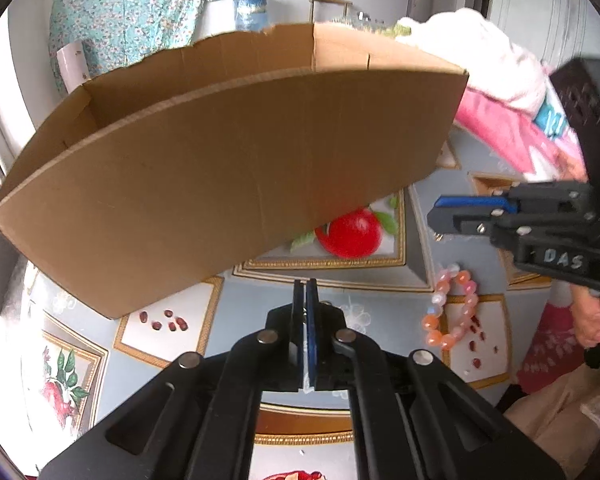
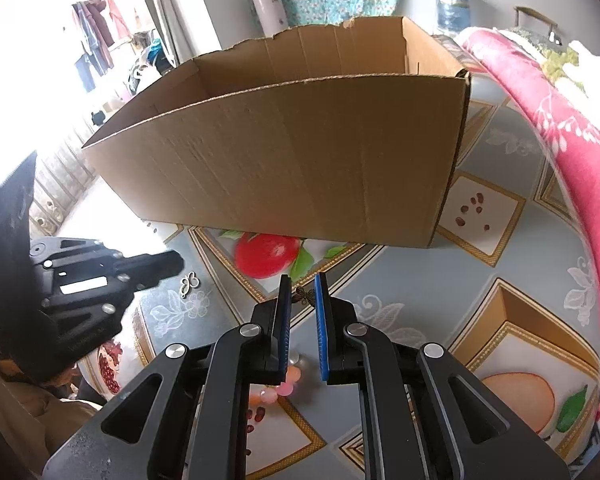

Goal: Organize jewelry

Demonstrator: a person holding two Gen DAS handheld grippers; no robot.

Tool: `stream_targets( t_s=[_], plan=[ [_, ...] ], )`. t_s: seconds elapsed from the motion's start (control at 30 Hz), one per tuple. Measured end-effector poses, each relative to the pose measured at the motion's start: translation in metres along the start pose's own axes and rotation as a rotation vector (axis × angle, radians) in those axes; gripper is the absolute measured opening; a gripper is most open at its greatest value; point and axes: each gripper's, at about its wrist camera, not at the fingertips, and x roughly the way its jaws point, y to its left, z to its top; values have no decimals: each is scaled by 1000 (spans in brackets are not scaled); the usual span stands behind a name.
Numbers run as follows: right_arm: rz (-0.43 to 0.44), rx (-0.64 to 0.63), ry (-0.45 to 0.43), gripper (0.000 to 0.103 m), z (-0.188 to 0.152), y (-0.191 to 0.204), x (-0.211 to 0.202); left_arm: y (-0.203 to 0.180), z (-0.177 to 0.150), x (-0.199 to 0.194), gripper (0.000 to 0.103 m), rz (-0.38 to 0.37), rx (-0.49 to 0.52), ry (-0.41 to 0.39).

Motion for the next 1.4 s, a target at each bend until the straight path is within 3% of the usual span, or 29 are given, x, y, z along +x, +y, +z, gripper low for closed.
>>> stream_targets(
  t_s=[0.2, 0.47, 0.77, 1.17, 1.3, 1.4],
  plan=[
    [2, -3, 1, 10, 0, 3, 2, 4, -7, -7, 21, -36, 18, 19],
    [0, -12, 4, 10, -1, 8, 3, 2, -10, 4, 21, 3, 27, 47],
    [4, -13, 1, 10, -2, 8, 1, -9, -13, 9, 22, -11, 79, 69],
    [3, -7, 3, 10, -2, 9, 1, -10, -9, 7, 22, -81, 51, -2],
    [3, -3, 6, 10, -2, 9, 2, -2, -8, -6, 32, -108, 34, -44],
    [6, -9, 10, 10, -2, 10, 4, 0, -10, -7, 32, -108, 53, -28]
  ],
)
